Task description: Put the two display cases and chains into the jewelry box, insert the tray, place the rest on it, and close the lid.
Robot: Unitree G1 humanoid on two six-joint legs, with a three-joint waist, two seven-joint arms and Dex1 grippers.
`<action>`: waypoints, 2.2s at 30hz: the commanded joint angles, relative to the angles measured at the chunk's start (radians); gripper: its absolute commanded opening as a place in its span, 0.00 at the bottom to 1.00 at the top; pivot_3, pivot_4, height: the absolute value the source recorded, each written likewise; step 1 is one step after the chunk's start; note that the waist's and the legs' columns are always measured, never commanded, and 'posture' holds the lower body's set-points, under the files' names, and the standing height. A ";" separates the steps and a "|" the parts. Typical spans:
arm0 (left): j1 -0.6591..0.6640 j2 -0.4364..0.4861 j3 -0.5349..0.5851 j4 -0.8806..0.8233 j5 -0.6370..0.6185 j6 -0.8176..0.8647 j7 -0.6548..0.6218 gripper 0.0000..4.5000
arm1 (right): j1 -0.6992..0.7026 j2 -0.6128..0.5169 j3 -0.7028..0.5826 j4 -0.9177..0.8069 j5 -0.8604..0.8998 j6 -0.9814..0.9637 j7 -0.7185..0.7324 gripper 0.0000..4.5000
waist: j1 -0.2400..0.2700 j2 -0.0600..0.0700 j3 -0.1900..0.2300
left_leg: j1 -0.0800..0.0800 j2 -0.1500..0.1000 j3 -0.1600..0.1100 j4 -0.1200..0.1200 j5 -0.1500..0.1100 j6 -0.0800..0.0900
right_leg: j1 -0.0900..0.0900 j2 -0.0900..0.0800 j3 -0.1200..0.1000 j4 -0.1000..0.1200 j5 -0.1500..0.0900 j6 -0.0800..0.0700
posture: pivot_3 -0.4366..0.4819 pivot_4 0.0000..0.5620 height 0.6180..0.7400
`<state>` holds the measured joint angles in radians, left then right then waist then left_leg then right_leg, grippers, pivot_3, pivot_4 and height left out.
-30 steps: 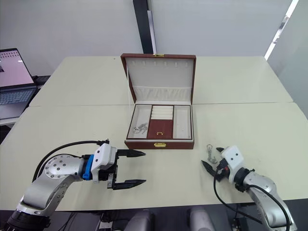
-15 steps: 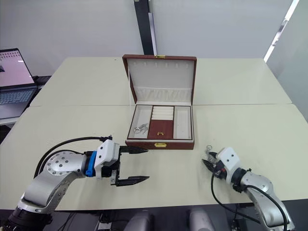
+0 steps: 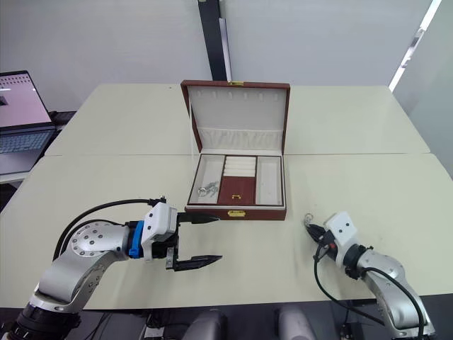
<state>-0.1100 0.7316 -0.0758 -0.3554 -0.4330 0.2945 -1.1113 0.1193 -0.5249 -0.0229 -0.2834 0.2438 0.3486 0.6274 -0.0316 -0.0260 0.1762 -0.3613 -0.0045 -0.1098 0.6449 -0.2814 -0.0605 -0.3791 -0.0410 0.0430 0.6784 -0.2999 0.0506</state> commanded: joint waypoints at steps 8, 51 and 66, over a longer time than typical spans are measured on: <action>-0.010 -0.017 0.004 -0.032 -0.010 -0.002 0.018 1.00 | -0.034 0.001 -0.110 -0.071 0.162 0.023 0.046 0.00 | -0.002 0.002 0.002 | -0.001 0.000 0.000 0.000 0.000 0.000 | -0.001 0.000 0.000 0.000 0.000 0.000 | 0.48 0.27 1.00; 0.216 -0.224 0.128 -0.346 -0.050 0.165 0.530 1.00 | -0.635 0.086 0.112 0.074 0.171 0.216 0.001 0.00 | 0.000 0.004 0.002 | -0.004 0.000 0.001 0.000 0.000 0.000 | -0.005 -0.001 0.001 0.001 0.000 0.000 | 0.48 0.27 1.00; 0.301 -0.205 0.190 -0.358 -0.080 0.159 0.525 1.00 | -0.644 0.131 0.121 0.168 0.103 0.175 0.016 0.15 | -0.001 0.004 0.003 | -0.004 0.000 0.001 0.000 0.000 0.000 | -0.006 0.000 0.001 0.001 0.000 0.000 | 0.48 0.27 1.00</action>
<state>0.1870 0.5251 0.1139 -0.7136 -0.5227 0.4888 -0.5716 -0.5074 -0.3989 0.1203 -0.0894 0.3358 0.5428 0.6397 -0.0321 -0.0220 0.1787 -0.3652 -0.0046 -0.1089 0.6445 -0.2814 -0.0606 -0.3849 -0.0415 0.0438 0.6794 -0.2997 0.0504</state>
